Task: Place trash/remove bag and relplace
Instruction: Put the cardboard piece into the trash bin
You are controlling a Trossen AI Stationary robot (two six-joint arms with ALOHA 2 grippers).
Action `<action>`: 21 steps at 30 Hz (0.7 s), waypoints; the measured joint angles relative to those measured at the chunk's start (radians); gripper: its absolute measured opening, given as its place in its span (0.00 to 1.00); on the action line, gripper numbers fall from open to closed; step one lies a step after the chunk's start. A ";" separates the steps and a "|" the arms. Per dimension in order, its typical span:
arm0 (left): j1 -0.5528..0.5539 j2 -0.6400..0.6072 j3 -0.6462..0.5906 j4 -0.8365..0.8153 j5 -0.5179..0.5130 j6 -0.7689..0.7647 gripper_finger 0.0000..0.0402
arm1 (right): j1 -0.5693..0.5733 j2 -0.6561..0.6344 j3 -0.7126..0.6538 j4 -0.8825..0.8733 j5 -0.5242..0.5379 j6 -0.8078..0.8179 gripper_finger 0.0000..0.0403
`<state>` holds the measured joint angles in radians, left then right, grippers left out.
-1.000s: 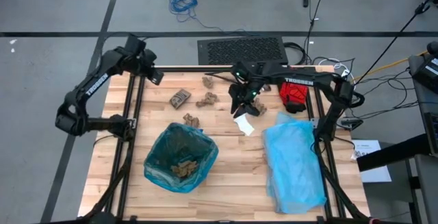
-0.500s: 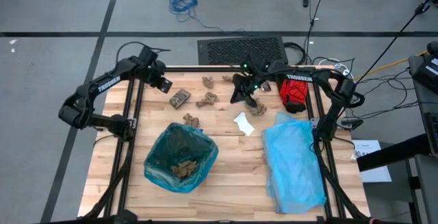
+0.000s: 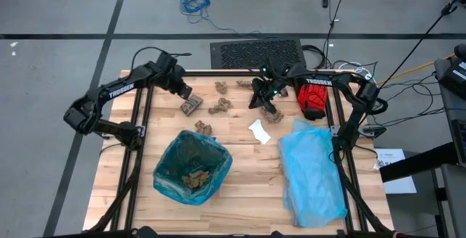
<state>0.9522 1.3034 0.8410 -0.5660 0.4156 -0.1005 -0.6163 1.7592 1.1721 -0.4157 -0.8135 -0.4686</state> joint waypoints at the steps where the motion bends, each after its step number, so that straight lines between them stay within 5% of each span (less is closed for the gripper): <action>1: 0.000 0.003 0.000 -0.009 0.016 -0.007 0.07 | 0.000 0.000 -0.003 0.000 0.000 0.000 0.00; 11: -0.028 0.137 0.000 -0.037 -0.051 -0.051 0.33 | 0.002 0.000 -0.006 0.001 0.000 -0.004 0.00; 21: -0.093 0.293 0.000 0.028 -0.188 -0.043 0.45 | 0.003 0.000 -0.006 0.000 0.000 0.009 0.00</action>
<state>0.8588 1.5968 0.8413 -0.5376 0.2273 -0.1432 -0.6133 1.7592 1.1656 -0.4156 -0.8135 -0.4592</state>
